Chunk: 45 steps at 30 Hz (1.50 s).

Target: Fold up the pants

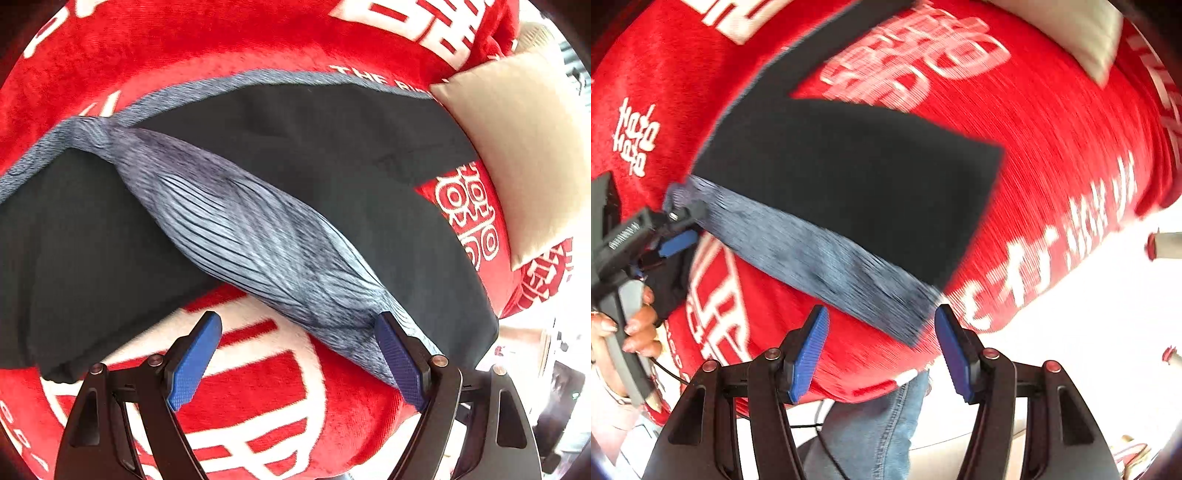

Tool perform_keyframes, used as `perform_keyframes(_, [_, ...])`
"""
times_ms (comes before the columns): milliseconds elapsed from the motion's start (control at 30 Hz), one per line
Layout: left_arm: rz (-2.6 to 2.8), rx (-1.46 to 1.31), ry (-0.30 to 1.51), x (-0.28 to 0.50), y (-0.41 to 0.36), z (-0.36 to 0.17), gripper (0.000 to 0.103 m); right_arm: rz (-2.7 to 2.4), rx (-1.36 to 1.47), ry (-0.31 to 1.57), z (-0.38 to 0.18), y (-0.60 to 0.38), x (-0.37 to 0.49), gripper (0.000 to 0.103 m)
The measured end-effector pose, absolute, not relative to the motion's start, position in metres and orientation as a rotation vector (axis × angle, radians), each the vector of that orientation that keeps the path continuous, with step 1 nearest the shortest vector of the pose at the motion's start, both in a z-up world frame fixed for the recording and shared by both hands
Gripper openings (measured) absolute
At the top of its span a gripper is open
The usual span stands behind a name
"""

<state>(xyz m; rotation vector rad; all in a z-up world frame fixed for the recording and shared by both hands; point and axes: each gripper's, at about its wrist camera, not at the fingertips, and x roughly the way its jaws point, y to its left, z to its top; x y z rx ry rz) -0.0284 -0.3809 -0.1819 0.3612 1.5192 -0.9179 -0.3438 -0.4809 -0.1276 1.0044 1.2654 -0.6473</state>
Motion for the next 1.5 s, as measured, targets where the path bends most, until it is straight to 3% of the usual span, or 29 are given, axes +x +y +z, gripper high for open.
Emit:
perform_keyframes(267, [-0.929, 0.399, 1.507, -0.047, -0.379, -0.193, 0.086, -0.585, 1.037, 1.148, -0.146, -0.475, -0.359, 0.063])
perform_keyframes(333, [-0.92, 0.392, 1.503, -0.049, -0.381, -0.195, 0.086, -0.551, 1.051, 1.13, -0.149, -0.477, -0.355, 0.054])
perform_keyframes(367, [-0.917, 0.391, 1.5, -0.05, -0.382, -0.195, 0.086, -0.537, 1.056, 1.131, -0.15, -0.476, -0.348, 0.04])
perform_keyframes(400, [-0.919, 0.388, 1.497, -0.052, -0.385, -0.197, 0.086, -0.502, 1.07, 1.133, -0.151, -0.478, -0.344, 0.015])
perform_keyframes(433, [-0.924, 0.381, 1.498, -0.052, -0.387, -0.197, 0.079, -0.478, 1.077, 1.148, -0.151, -0.48, -0.341, 0.002])
perform_keyframes(467, [-0.936, 0.364, 1.502, -0.053, -0.389, -0.195, 0.069, -0.461, 1.079, 1.152, -0.15, -0.48, -0.334, 0.003])
perform_keyframes(500, [-0.944, 0.356, 1.512, -0.056, -0.395, -0.197, 0.047, -0.422, 1.083, 1.152, -0.144, -0.484, -0.329, 0.003])
perform_keyframes(533, [-0.955, 0.336, 1.541, -0.056, -0.399, -0.196, 0.038, -0.395, 1.085, 1.149, -0.139, -0.483, -0.325, 0.003])
perform_keyframes(833, [-0.917, 0.203, 1.545, -0.032, -0.436, -0.151, 0.038, -0.21, 0.922, 1.081, -0.039, -0.586, -0.252, 0.002])
perform_keyframes(1033, [-0.826, 0.188, 1.394, 0.017, -0.462, -0.1, 0.039, -0.203, 0.775, 1.081, -0.011, -0.685, -0.175, 0.002])
perform_keyframes(1100, [-0.762, 0.223, 1.338, 0.034, -0.459, -0.089, 0.044, -0.209, 0.752, 1.104, -0.014, -0.721, -0.15, 0.003])
perform_keyframes(1133, [-0.727, 0.24, 1.319, 0.04, -0.459, -0.086, 0.06, -0.218, 0.733, 1.121, -0.019, -0.733, -0.138, 0.003])
perform_keyframes(1200, [-0.638, 0.272, 1.275, 0.05, -0.455, -0.087, 0.073, -0.243, 0.685, 1.177, -0.035, -0.756, -0.113, 0.002])
perform_keyframes(1500, [-0.384, 0.389, 1.372, 0.073, -0.439, -0.168, 0.073, -0.332, 0.546, 1.403, -0.126, -0.787, -0.05, 0.008])
